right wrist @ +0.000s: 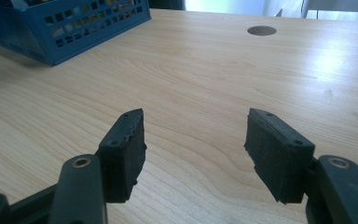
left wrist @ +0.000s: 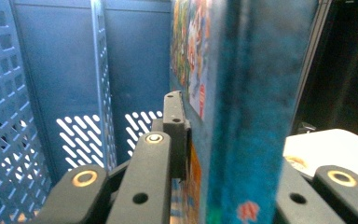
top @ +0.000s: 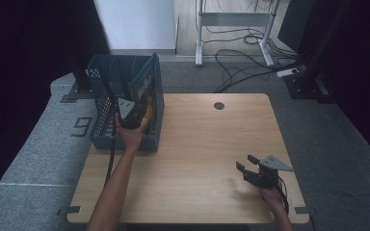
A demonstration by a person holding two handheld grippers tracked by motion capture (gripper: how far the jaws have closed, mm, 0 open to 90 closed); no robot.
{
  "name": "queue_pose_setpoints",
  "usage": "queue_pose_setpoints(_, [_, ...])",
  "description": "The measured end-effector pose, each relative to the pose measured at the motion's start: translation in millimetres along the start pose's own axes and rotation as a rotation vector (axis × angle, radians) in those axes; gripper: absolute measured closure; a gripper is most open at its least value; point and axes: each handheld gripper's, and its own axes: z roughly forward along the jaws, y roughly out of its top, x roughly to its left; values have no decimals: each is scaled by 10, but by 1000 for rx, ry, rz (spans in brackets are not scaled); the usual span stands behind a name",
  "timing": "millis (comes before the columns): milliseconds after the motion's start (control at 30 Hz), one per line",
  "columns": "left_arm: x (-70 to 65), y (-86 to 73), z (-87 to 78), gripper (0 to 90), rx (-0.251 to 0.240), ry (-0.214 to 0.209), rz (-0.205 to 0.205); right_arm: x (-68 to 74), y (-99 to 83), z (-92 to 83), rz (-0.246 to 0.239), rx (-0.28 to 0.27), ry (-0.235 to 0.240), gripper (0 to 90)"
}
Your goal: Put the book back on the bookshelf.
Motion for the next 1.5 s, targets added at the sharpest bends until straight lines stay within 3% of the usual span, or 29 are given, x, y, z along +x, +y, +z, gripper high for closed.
queue_pose_setpoints(67, [-41,-30,-21,779,3,-13,6,3,0,-1,-3,1,2,364])
queue_pose_setpoints(133, [-102,-62,-42,766,-4,-2,41,4,-2,-2,-1,1,1,363])
queue_pose_setpoints(733, [-125,-117,-111,710,9,-33,56,-8,-35,-28,3,4,-2,361])
queue_pose_setpoints(900, [-120,-116,-104,774,9,4,40,-18,-45,-37,10,6,0,363])
queue_pose_setpoints(1200, [-181,-111,-23,771,9,29,50,-10,-51,-29,6,12,3,362])
queue_pose_setpoints(1500, [-199,-133,-39,653,35,-14,72,-20,-46,-45,9,5,3,362])
